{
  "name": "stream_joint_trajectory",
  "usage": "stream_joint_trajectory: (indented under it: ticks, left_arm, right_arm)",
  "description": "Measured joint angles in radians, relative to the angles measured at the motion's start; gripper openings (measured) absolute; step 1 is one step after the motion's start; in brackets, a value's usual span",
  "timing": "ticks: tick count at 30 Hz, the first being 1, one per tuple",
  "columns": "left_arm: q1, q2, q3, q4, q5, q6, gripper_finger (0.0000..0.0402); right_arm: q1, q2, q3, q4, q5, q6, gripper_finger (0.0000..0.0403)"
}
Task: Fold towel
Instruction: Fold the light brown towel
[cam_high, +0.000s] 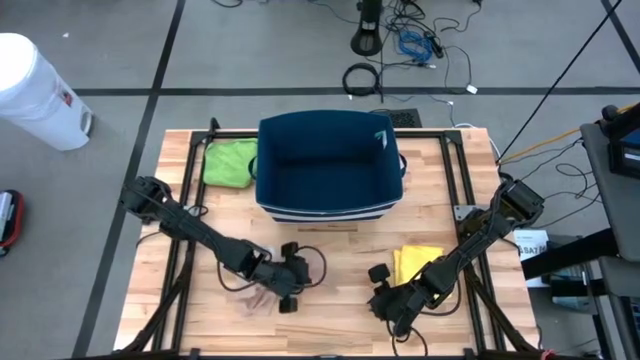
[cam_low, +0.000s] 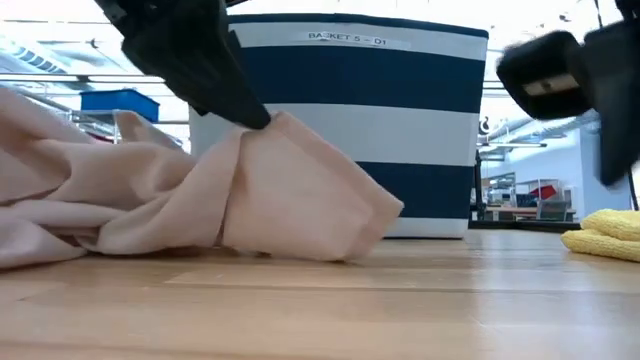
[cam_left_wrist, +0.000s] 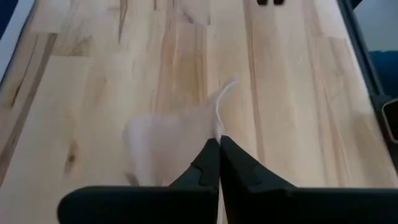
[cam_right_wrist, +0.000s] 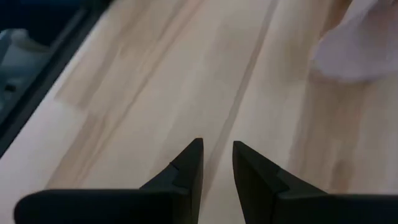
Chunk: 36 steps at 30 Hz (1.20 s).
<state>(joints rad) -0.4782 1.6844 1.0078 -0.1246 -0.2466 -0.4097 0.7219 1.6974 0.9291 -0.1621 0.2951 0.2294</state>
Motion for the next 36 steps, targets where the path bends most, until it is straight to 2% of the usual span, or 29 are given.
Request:
stream_joint_trajectory:
  ticks: [4, 7, 12, 16, 20, 23, 28, 36]
  left_arm:
    - [0.023, 0.012, 0.001, 0.014, 0.011, 0.001, 0.0001]
    - [0.028, 0.015, 0.002, 0.017, 0.024, 0.002, 0.0001]
    - [0.022, 0.015, 0.002, 0.05, 0.033, 0.028, 0.0]
    - [0.02, 0.015, 0.002, 0.075, 0.033, 0.047, 0.0]
    - [0.019, 0.015, 0.002, 0.075, 0.033, 0.053, 0.0]
    - [0.019, 0.015, 0.002, 0.071, 0.035, 0.053, 0.0]
    - [0.02, 0.015, 0.002, 0.06, 0.039, 0.052, 0.0]
    - [0.019, 0.014, 0.002, 0.057, 0.053, 0.052, 0.0]
  right_arm:
    - [-0.002, 0.0, 0.0, 0.075, 0.103, -0.072, 0.0075]
    - [-0.012, 0.003, 0.0, 0.133, 0.158, -0.102, 0.0092]
    - [-0.051, 0.04, 0.0, 0.198, 0.158, -0.111, 0.0137]
    - [-0.091, 0.111, 0.0, 0.265, 0.151, -0.106, 0.0156]
    - [-0.12, 0.178, 0.0, 0.354, 0.156, -0.111, 0.0159]
    - [-0.13, 0.199, 0.0, 0.379, 0.202, -0.111, 0.0155]
    - [-0.13, 0.193, 0.0, 0.372, 0.282, -0.128, 0.0154]
    - [-0.124, 0.18, 0.0, 0.359, 0.341, -0.148, 0.0154]
